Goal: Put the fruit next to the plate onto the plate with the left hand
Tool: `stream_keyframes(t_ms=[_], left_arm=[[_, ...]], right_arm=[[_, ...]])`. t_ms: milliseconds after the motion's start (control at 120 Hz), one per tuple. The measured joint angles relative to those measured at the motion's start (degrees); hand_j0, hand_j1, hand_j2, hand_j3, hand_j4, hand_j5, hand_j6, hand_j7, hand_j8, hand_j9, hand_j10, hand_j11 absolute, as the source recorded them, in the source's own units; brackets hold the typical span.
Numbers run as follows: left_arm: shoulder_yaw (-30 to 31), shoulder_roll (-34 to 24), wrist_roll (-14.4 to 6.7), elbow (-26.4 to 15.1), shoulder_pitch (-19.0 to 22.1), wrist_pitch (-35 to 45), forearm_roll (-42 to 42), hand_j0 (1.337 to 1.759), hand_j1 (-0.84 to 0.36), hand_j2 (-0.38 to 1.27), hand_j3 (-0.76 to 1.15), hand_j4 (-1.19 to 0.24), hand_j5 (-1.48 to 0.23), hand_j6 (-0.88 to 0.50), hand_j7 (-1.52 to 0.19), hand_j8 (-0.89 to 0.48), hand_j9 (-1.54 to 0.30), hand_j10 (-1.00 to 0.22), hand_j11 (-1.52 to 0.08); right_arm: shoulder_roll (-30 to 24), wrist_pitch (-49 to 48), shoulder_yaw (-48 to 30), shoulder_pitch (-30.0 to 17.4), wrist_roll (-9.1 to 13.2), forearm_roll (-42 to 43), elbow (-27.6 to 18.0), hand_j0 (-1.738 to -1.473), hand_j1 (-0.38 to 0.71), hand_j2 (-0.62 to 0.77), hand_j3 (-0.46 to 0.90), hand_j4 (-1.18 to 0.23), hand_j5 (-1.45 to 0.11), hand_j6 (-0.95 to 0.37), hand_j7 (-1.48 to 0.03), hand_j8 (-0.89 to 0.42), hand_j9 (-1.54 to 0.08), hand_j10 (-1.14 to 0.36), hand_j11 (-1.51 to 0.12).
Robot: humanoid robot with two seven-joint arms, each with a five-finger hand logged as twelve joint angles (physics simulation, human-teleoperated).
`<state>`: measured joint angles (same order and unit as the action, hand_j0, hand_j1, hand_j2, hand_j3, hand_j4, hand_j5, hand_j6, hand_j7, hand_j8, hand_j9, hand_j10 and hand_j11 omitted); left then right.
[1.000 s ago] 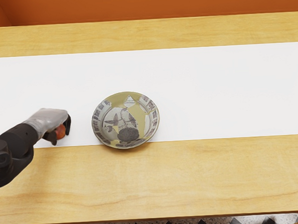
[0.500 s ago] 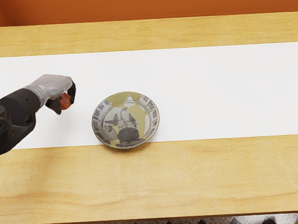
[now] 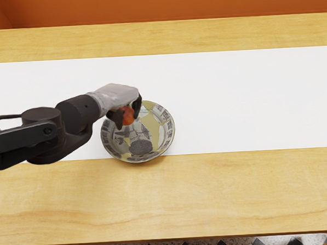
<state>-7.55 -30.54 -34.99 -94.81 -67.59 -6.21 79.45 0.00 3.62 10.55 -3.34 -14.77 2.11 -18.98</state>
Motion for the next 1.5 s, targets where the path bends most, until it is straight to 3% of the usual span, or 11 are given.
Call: stream_keyframes(t_ms=[117, 375, 492, 675, 742, 875, 1008, 1117, 1233, 1325, 1500], left_arm=[[0.0, 1.9, 0.0, 0.7, 0.6, 0.1, 0.3, 1.654, -0.39, 0.57, 0.0, -0.75, -1.14, -0.37, -1.1, -0.38, -1.06, -0.76, -1.06], [1.7, 3.9, 0.0, 2.7, 1.7, 0.3, 1.2, 1.654, -0.48, 0.74, 0.0, -0.75, -1.13, -0.35, -1.07, -0.35, -1.06, -0.77, -1.06], [2.3, 3.9, 0.0, 3.1, 2.3, 0.4, 1.4, 1.654, -0.43, 0.68, 0.0, -0.74, -1.1, -0.4, -1.05, -0.4, -1.04, -0.77, -1.04], [2.0, 4.2, 0.0, 4.6, 1.0, 1.0, -0.1, 1.656, 0.01, 0.29, 0.0, -0.32, -0.48, -0.18, -0.46, -0.18, -0.45, -0.33, -0.45], [1.8, 3.2, 0.0, 4.8, -2.2, 0.5, -6.2, 1.657, 0.1, 0.21, 0.0, -0.23, -0.34, -0.13, -0.33, -0.13, -0.33, -0.24, -0.33], [-4.2, 1.5, 0.0, 4.8, -2.0, -3.2, -19.2, 1.657, 0.22, 0.11, 0.0, -0.12, -0.18, -0.07, -0.17, -0.07, -0.17, -0.13, -0.17], [-13.5, -9.3, 0.0, 4.6, -1.3, -12.0, -33.9, 1.658, 0.28, 0.06, 0.0, -0.07, -0.09, -0.04, -0.09, -0.04, -0.09, -0.07, -0.09], [-19.0, -21.2, 0.0, 4.8, -1.1, -22.1, -52.3, 1.658, 0.31, 0.03, 0.0, -0.04, -0.06, -0.02, -0.05, -0.02, -0.05, -0.04, -0.05], [-21.0, -25.7, 0.0, 6.0, 2.2, -26.6, -66.7, 1.658, 0.33, 0.02, 0.0, -0.02, -0.03, -0.02, -0.03, -0.02, -0.03, -0.02, -0.03], [-21.6, -28.2, 0.0, 7.7, 4.8, -27.9, -73.5, 1.658, 0.33, 0.01, 0.0, -0.02, -0.02, -0.01, -0.02, -0.01, -0.02, -0.02, -0.02], [-22.0, -28.2, 0.0, 9.1, 4.9, -28.7, -77.9, 1.658, 0.34, 0.01, 0.0, -0.01, -0.01, -0.01, -0.01, -0.01, -0.01, -0.01, -0.01]], right_arm=[[0.0, 0.0, 0.0, 0.0, 0.0, 0.0, 0.0, -1.658, -0.33, 0.0, 0.0, -0.02, -0.02, -0.02, -0.02, -0.02, -0.02, -0.02, -0.02], [0.0, 0.0, 0.0, 0.0, 0.0, 0.0, 0.0, -1.658, -0.33, 0.0, 0.0, -0.02, -0.02, -0.02, -0.02, -0.02, -0.02, -0.02, -0.02], [0.0, 0.0, 0.0, 0.0, 0.0, 0.0, 0.0, -1.658, -0.33, 0.0, 0.0, -0.02, -0.02, -0.02, -0.02, -0.02, -0.02, -0.02, -0.02], [0.0, 0.0, 0.0, 0.0, 0.0, 0.0, 0.0, -1.658, -0.33, 0.0, 0.0, -0.02, -0.02, -0.02, -0.02, -0.02, -0.02, -0.02, -0.02], [0.0, 0.0, 0.0, 0.0, 0.0, 0.0, 0.0, -1.658, -0.33, 0.0, 0.0, -0.02, -0.02, -0.02, -0.02, -0.02, -0.02, -0.02, -0.02], [0.0, 0.0, 0.0, 0.0, 0.0, 0.0, 0.0, -1.658, -0.33, 0.0, 0.0, -0.02, -0.02, -0.02, -0.02, -0.02, -0.02, -0.02, -0.02], [0.0, 0.0, 0.0, 0.0, 0.0, 0.0, 0.0, -1.658, -0.33, 0.0, 0.0, -0.02, -0.02, -0.02, -0.02, -0.02, -0.02, -0.02, -0.02], [0.0, 0.0, 0.0, 0.0, 0.0, 0.0, 0.0, -1.658, -0.33, 0.0, 0.0, -0.02, -0.02, -0.02, -0.02, -0.02, -0.02, -0.02, -0.02], [0.0, 0.0, 0.0, 0.0, 0.0, 0.0, 0.0, -1.658, -0.33, 0.0, 0.0, -0.02, -0.02, -0.02, -0.02, -0.02, -0.02, -0.02, -0.02], [0.0, 0.0, 0.0, 0.0, 0.0, 0.0, 0.0, -1.658, -0.33, 0.0, 0.0, -0.02, -0.02, -0.02, -0.02, -0.02, -0.02, -0.02, -0.02], [0.0, 0.0, 0.0, 0.0, 0.0, 0.0, 0.0, -1.658, -0.33, 0.0, 0.0, -0.02, -0.02, -0.02, -0.02, -0.02, -0.02, -0.02, -0.02]])
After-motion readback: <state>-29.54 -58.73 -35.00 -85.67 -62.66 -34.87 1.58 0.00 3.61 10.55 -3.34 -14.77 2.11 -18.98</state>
